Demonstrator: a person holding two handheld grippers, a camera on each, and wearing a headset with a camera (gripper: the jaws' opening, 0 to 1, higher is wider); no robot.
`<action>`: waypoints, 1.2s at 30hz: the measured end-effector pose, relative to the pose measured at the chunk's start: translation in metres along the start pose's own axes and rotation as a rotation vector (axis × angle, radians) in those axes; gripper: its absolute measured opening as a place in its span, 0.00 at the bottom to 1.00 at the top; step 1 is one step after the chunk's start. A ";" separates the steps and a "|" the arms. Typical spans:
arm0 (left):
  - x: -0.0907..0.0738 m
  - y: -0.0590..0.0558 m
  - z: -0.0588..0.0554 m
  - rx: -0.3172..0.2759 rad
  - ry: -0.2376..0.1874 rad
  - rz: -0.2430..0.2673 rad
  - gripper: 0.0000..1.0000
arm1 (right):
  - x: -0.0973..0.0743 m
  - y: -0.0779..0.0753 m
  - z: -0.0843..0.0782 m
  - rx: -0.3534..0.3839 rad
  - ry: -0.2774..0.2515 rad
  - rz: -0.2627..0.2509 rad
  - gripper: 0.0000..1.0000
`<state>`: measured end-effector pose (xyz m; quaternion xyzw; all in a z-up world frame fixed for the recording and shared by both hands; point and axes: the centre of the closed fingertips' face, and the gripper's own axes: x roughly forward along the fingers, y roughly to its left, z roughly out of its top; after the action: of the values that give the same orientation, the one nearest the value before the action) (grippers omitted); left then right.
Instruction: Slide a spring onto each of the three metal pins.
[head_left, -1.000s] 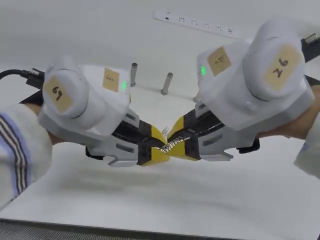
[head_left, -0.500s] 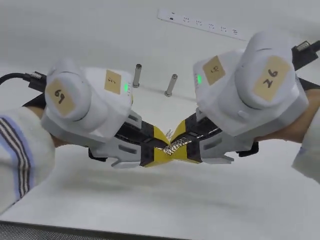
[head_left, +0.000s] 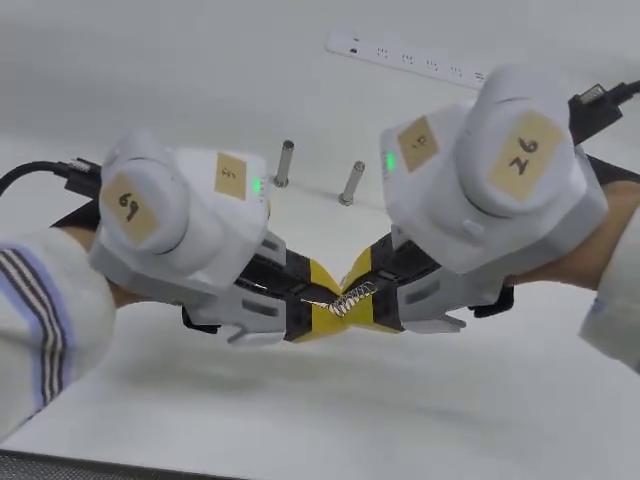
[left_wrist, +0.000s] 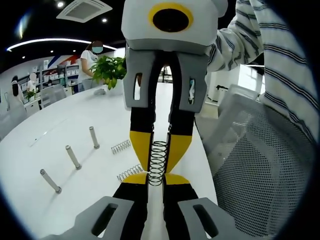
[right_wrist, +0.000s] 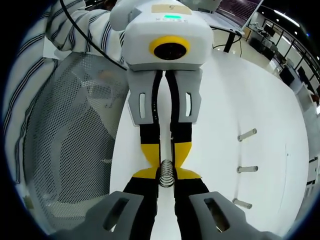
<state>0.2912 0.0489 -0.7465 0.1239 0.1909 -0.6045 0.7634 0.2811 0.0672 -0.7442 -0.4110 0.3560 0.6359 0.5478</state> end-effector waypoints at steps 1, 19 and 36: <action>0.000 0.000 0.000 -0.001 -0.001 0.003 0.03 | 0.000 0.000 0.000 0.002 0.001 0.000 0.08; -0.010 0.007 0.005 -0.015 -0.021 0.041 0.04 | -0.004 -0.006 0.009 0.002 -0.018 -0.013 0.08; -0.027 0.023 -0.005 -0.102 -0.018 0.120 0.25 | -0.016 -0.010 -0.005 -0.007 0.018 -0.042 0.08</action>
<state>0.3079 0.0802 -0.7401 0.0907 0.2071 -0.5481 0.8053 0.2924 0.0573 -0.7314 -0.4257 0.3501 0.6218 0.5564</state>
